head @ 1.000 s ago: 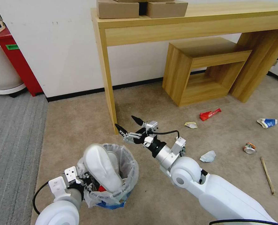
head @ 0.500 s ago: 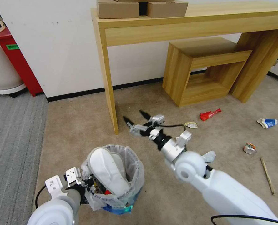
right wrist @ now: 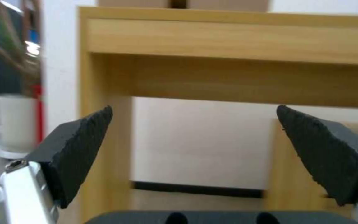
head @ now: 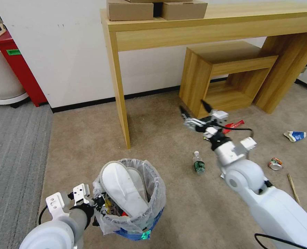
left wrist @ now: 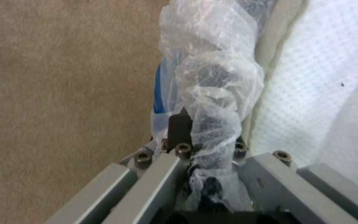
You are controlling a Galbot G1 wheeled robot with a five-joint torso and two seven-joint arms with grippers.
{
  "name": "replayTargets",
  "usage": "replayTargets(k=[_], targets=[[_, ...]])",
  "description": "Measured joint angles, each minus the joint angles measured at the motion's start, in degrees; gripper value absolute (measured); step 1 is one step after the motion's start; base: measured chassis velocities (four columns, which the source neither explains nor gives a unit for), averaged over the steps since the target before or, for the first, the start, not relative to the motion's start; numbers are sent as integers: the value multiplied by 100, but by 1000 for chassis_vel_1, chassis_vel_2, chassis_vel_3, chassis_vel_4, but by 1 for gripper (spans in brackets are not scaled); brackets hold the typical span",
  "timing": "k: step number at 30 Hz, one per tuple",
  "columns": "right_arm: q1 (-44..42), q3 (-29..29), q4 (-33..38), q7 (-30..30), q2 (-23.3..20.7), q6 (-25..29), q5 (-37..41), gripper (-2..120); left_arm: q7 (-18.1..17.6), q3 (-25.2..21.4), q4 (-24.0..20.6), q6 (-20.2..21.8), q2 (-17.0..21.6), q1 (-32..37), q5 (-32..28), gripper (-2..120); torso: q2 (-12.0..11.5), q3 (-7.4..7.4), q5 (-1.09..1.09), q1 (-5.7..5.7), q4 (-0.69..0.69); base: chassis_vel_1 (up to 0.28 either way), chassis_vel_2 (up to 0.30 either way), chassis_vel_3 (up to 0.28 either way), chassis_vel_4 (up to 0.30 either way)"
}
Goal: Pick up the trash bin and place the garbage on the floor into it.
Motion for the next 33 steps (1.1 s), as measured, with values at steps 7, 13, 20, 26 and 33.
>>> replayTargets(k=[7,13,20,26,33], targets=[[-981,968,88,153,251,164,-610,100,159,181,59,5,53,-139,187,0,0,0,2,0,-1,0,0,0,0],[-1571,1905,-63,431,473,552,-1063,100,216,367,121,6,110,-330,305,0,0,0,1,0,-1,0,0,0,0],[-1904,2436,-118,1020,820,574,-1342,100,225,432,130,1,143,-438,370,0,0,0,-1,0,-1,0,0,0,0],[-1984,2485,-304,1533,1044,504,-1324,100,248,370,145,40,197,-473,506,0,0,0,1,0,-1,0,0,0,0],[-1846,2504,-460,1574,1495,447,-961,100,283,263,123,59,232,-408,660,0,0,0,-1,0,0,0,0,0,0]])
